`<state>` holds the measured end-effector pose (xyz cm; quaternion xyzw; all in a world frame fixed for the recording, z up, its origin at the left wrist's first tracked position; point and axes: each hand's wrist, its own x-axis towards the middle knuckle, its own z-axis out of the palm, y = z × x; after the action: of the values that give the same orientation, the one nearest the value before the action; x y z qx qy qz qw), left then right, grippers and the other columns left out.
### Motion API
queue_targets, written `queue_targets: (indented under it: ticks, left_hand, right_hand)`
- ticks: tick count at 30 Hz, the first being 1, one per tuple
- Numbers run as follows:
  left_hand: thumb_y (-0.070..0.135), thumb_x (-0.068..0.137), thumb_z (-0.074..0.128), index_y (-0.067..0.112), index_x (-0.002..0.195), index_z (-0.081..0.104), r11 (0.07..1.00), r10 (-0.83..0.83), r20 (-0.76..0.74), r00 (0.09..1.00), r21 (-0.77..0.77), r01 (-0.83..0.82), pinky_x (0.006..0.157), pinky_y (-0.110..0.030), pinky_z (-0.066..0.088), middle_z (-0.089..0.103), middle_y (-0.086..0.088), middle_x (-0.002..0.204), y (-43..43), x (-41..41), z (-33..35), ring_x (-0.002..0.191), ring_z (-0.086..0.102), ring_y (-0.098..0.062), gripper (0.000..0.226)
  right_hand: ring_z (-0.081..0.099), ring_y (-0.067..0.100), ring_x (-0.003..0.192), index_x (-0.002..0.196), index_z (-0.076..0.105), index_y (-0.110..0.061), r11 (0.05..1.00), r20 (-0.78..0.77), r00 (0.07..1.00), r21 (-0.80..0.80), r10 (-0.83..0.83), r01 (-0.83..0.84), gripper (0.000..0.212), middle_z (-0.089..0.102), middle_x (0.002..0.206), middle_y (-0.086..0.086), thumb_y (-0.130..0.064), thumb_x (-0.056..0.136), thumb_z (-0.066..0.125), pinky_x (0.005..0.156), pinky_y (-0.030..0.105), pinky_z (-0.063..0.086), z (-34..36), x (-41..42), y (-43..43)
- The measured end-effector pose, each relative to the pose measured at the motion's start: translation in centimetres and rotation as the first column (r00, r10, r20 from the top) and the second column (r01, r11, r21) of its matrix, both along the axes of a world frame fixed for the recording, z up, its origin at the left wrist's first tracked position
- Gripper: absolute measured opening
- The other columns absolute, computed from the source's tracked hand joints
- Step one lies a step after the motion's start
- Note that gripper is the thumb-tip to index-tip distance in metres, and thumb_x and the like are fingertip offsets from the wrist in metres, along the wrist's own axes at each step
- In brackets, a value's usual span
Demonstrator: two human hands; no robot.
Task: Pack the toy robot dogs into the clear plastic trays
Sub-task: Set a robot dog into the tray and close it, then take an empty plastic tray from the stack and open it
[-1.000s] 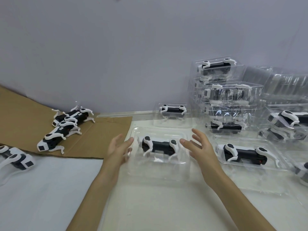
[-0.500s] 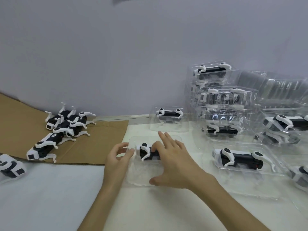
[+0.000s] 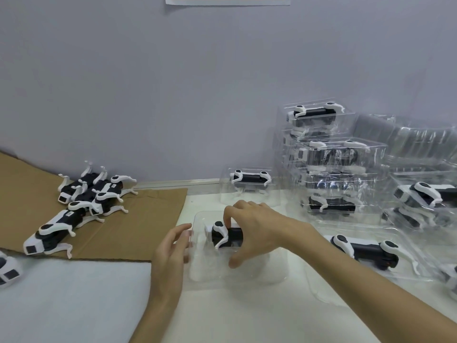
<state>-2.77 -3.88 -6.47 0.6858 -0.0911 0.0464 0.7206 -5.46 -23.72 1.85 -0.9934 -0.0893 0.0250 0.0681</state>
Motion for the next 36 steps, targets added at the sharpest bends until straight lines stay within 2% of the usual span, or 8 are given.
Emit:
queue_targets:
  ticks: [3,10,17,22,27,31,33,36]
  left_hand:
    - [0.043,0.086,0.050,0.026,0.104,0.072,0.998,0.046,-0.022,0.999,-0.031,-0.047,0.076,-0.034,0.054,0.072,0.014,0.107,0.0,0.2,-0.1,0.091,0.071,-0.009,0.033]
    - [0.021,0.106,0.045,0.025,0.101,0.071,0.996,0.092,-0.041,0.995,0.006,-0.092,0.074,-0.034,0.051,0.070,0.021,0.107,0.0,0.8,-0.4,0.092,0.070,-0.008,0.026]
    - [0.044,0.086,0.047,0.031,0.094,0.073,0.995,0.093,-0.057,0.994,-0.025,-0.095,0.074,-0.033,0.049,0.070,0.019,0.103,-0.4,0.5,0.1,0.087,0.071,-0.011,0.030]
    - [0.043,0.084,0.047,0.035,0.088,0.072,0.994,0.104,-0.071,0.992,-0.010,-0.105,0.073,-0.035,0.049,0.071,0.017,0.096,-0.5,0.1,0.6,0.081,0.070,-0.012,0.026]
    - [0.036,0.094,0.056,0.022,0.094,0.070,0.997,0.071,-0.055,0.996,0.037,-0.069,0.068,-0.026,0.045,0.067,-0.010,0.104,-0.6,0.0,0.6,0.072,0.067,-0.007,0.019]
    - [0.015,0.104,0.048,0.018,0.093,0.069,0.993,0.105,-0.053,0.993,0.066,-0.101,0.059,-0.014,0.046,0.065,-0.013,0.104,-0.4,0.6,0.3,0.067,0.065,-0.007,0.024]
    - [0.014,0.103,0.048,0.018,0.092,0.069,0.992,0.115,-0.051,0.992,0.065,-0.111,0.058,-0.012,0.046,0.065,-0.013,0.103,-0.4,0.7,0.3,0.066,0.064,-0.006,0.024]
    - [0.014,0.103,0.048,0.017,0.092,0.069,0.990,0.130,-0.045,0.990,0.056,-0.127,0.059,-0.012,0.047,0.064,-0.003,0.105,-0.6,0.8,0.3,0.068,0.065,-0.008,0.024]
  right_hand:
    - [0.042,0.018,0.107,0.115,0.044,-0.035,0.999,0.058,0.998,0.034,-0.021,0.019,0.069,0.044,0.117,-0.008,-0.060,0.063,0.081,0.091,0.033,0.033,0.1,0.5,-0.7]
    - [0.042,0.018,0.108,0.115,0.045,-0.035,0.995,0.086,0.994,0.075,-0.071,0.064,0.068,0.044,0.121,-0.007,-0.059,0.063,0.081,0.089,0.032,0.032,0.7,1.9,-2.4]
    - [0.047,0.020,0.112,0.113,0.050,-0.034,0.986,0.218,0.969,0.142,-0.116,0.086,0.061,0.052,0.124,-0.005,-0.052,0.065,0.081,0.092,0.035,0.037,2.8,4.2,-3.6]
    - [0.049,0.024,0.116,0.111,0.049,-0.033,0.990,0.358,0.925,0.102,-0.123,0.093,0.059,0.054,0.127,-0.001,-0.049,0.064,0.080,0.097,0.038,0.032,6.2,8.0,-5.3]
    - [0.048,0.025,0.112,0.109,0.047,-0.033,0.979,0.283,0.937,0.086,-0.202,0.185,0.056,0.054,0.125,0.001,-0.048,0.066,0.081,0.089,0.036,0.028,7.5,12.3,-7.4]
    - [0.051,0.021,0.101,0.116,0.050,-0.027,0.979,0.181,0.964,-0.024,-0.193,0.201,0.056,0.056,0.121,-0.001,-0.046,0.072,0.079,0.089,0.034,0.033,6.1,14.1,-8.0]
    - [0.053,0.025,0.111,0.130,0.050,-0.021,0.977,0.103,0.975,-0.062,-0.199,0.206,0.057,0.056,0.129,0.004,-0.041,0.082,0.072,0.090,0.036,0.043,5.1,14.4,-8.0]
    - [0.045,0.027,0.129,0.139,0.044,-0.017,0.958,0.169,0.970,-0.198,-0.177,0.209,0.053,0.051,0.141,0.006,-0.040,0.093,0.058,0.092,0.041,0.045,3.8,14.0,-7.9]
